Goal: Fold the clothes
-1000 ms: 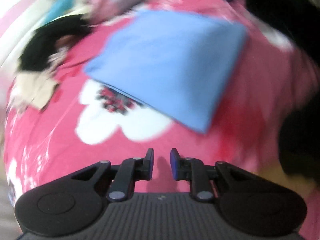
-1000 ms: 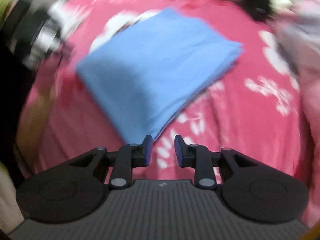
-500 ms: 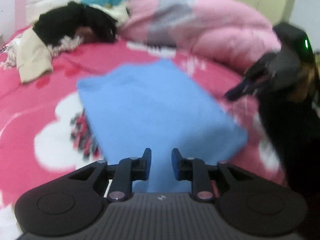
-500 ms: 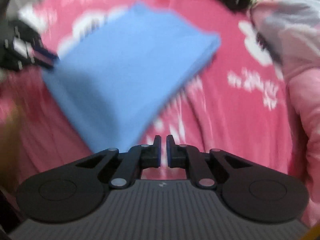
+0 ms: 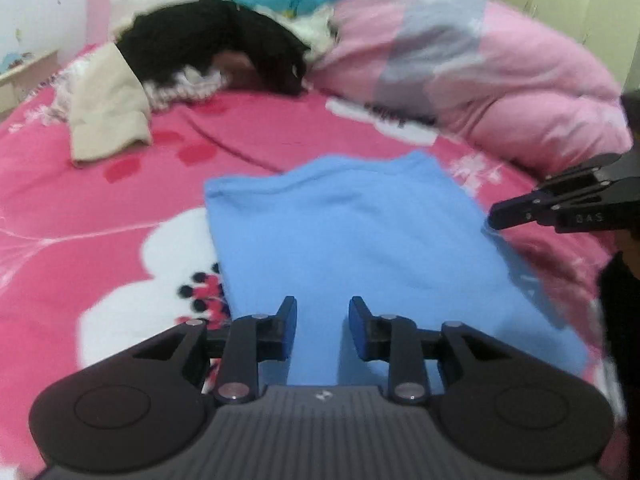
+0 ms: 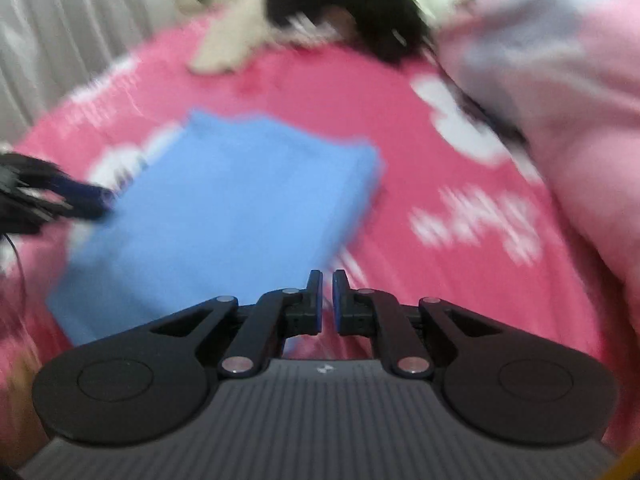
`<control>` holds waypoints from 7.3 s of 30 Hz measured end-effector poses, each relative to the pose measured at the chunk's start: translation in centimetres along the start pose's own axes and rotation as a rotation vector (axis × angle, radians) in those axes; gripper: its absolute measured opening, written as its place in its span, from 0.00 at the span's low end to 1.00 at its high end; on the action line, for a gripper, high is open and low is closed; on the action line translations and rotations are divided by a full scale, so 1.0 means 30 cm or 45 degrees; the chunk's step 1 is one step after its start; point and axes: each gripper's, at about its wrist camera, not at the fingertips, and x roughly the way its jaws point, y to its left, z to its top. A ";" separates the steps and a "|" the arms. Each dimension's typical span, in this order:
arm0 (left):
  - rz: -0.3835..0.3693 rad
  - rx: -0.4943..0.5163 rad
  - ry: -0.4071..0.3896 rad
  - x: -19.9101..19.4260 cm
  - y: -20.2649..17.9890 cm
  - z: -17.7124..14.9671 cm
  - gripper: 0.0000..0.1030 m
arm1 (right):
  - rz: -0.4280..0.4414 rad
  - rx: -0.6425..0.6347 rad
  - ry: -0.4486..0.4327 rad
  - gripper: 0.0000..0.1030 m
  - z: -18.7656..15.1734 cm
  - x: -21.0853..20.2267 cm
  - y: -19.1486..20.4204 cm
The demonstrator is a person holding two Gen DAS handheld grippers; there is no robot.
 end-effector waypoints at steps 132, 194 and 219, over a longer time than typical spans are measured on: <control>0.534 -0.282 0.301 -0.075 -0.217 -0.126 0.99 | -0.219 0.467 0.080 0.89 -0.195 -0.078 0.185; 0.540 -0.303 0.303 -0.071 -0.213 -0.131 1.00 | -0.232 0.455 0.083 0.88 -0.193 -0.079 0.184; 0.324 -0.494 -0.008 -0.393 -0.017 -0.328 0.74 | -0.077 0.283 0.042 0.59 -0.189 -0.079 0.229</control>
